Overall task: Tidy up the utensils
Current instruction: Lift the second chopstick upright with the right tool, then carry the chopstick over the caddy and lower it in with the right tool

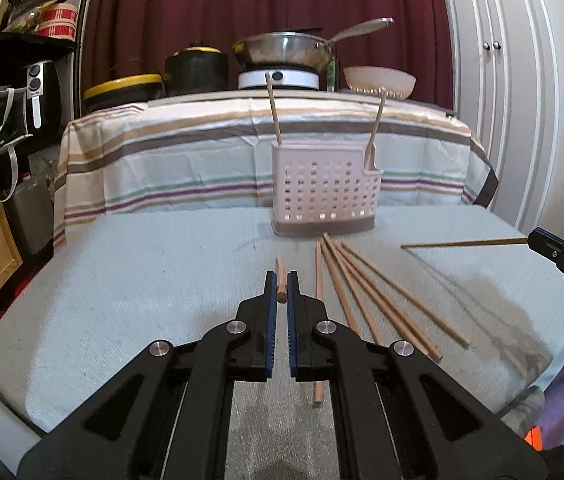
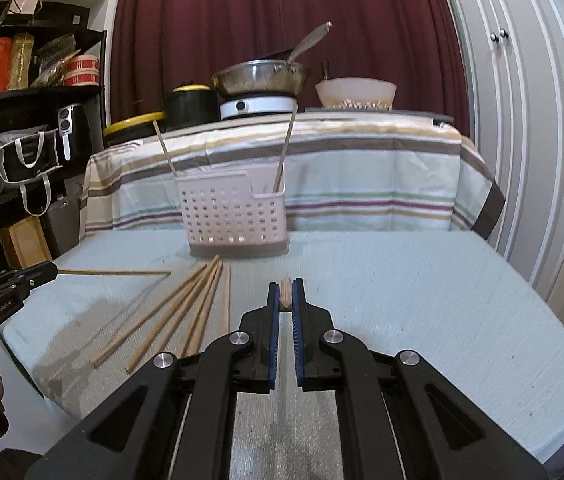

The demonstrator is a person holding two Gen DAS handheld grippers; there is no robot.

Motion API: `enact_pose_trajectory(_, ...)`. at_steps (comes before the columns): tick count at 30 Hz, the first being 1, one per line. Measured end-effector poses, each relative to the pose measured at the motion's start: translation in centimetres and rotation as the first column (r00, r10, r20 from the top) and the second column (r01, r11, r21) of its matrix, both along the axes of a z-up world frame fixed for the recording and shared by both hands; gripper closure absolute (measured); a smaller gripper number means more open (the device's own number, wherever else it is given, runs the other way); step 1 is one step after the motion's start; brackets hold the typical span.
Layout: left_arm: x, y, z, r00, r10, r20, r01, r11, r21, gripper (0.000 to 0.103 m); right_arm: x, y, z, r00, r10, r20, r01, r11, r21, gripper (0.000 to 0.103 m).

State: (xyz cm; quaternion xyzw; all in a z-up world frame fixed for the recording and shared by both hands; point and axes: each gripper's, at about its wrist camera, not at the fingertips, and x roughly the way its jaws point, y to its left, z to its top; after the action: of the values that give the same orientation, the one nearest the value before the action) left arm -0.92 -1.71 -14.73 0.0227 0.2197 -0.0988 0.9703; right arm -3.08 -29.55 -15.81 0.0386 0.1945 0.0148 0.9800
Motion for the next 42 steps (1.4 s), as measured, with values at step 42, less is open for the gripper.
enact_pose_trajectory(42,8.5,1.1,8.9,0.998,0.027,0.061,-0.024,0.999,-0.047,0.098,9.0,-0.6,7.8,0.996,0.023,0.091,-0.020,0.999,-0.035,0.096)
